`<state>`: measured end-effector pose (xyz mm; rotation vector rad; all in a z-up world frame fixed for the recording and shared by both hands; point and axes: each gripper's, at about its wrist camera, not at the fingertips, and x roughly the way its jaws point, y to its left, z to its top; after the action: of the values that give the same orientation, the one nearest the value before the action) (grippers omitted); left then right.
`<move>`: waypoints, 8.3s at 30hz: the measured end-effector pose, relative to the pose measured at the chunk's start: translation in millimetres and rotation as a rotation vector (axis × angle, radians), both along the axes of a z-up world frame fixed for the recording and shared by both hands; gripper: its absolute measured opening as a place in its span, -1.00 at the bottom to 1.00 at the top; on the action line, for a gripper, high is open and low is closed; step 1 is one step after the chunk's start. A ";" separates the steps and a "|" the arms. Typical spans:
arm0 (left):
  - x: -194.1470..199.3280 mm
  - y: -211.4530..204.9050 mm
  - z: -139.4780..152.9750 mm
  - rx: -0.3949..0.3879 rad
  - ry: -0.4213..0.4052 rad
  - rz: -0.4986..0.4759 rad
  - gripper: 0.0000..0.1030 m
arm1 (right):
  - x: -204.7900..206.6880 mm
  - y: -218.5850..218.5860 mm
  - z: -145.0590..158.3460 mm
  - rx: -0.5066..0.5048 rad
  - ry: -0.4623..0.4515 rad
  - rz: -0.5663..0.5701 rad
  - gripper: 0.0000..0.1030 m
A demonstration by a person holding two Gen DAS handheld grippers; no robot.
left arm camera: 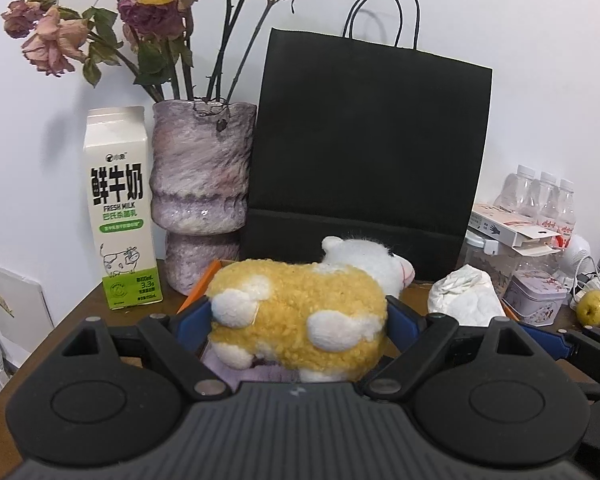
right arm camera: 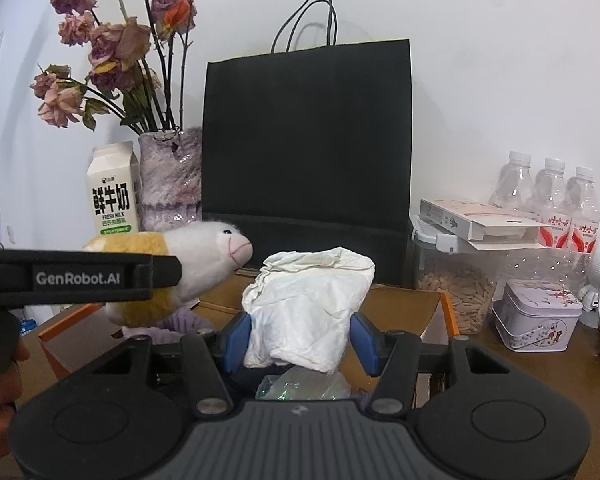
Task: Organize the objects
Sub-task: 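Lower and open the left tool in the box while the right tool releases the cloth inside, then lower the right tool onto the black braided cable and close it, then move the left tool toward the small yellow block while the right tool holds the cable, then close the left tool on the small yellow block, then carry the yellow block in the left tool while the right tool carries the cable to the box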
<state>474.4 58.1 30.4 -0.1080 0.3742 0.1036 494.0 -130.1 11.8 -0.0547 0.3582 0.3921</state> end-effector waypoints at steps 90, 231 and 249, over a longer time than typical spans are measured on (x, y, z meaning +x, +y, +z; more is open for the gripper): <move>-236.4 17.6 -61.5 0.006 0.173 -0.034 1.00 | -224.6 -35.7 -50.1 -0.108 0.197 0.040 1.00; -187.1 -94.8 -52.0 -0.001 0.149 -0.148 -0.77 | -195.0 -131.0 -38.5 -0.022 0.125 -0.121 0.81; -237.0 -15.6 -38.8 -0.035 0.107 -0.075 -0.77 | -232.8 -29.5 -30.7 -0.048 0.123 -0.035 0.81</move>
<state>237.5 42.5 -8.4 -0.1236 0.4860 0.0286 261.2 -159.5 -18.9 -0.0712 0.4892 0.3528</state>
